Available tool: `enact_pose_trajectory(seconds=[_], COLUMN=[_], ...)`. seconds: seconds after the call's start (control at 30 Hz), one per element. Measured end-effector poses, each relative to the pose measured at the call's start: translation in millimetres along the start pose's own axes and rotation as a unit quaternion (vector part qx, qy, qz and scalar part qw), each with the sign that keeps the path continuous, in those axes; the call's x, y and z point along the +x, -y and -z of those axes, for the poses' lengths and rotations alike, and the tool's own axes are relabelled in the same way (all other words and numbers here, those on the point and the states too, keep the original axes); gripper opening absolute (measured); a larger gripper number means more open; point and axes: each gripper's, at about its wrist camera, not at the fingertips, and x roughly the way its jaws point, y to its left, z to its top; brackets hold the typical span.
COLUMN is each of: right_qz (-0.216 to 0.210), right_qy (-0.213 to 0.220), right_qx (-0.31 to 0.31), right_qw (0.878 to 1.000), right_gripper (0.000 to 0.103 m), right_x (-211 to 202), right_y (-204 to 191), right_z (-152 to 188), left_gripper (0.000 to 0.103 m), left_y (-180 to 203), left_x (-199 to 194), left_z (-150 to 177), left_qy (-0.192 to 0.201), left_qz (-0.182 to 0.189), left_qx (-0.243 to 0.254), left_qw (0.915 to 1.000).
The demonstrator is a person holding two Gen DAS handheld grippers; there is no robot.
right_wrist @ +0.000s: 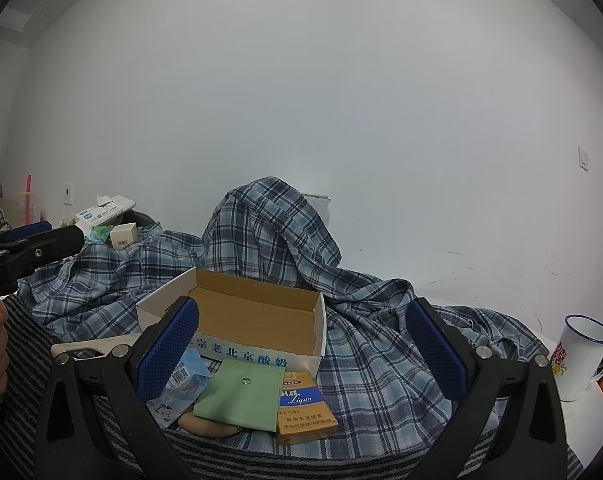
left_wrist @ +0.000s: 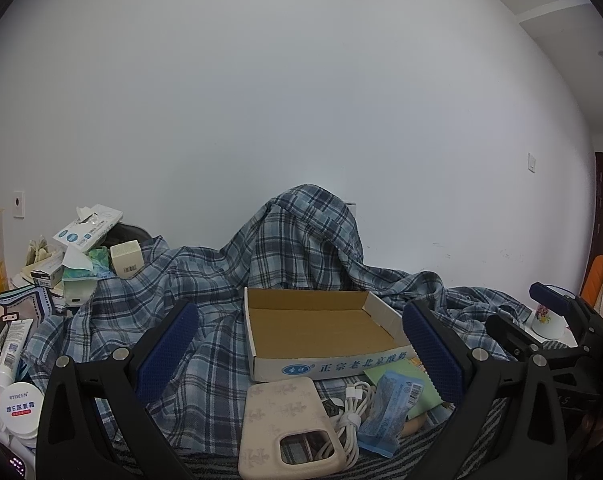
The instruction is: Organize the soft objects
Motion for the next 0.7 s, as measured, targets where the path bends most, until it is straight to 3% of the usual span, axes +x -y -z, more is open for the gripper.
enact_pose_trajectory(seconds=[0.7], right_qz=[0.008], right_qy=[-0.009], right_qx=[0.002], right_qw=[1.0], right_gripper=[0.103], right_x=[4.1], right_y=[-0.4], right_z=[0.4], left_gripper=[0.103], left_y=[5.4], left_x=[-1.2], left_z=[-8.0], left_qy=[-0.01], left_qz=[-0.01], left_qx=[0.018], left_qw=[0.9997])
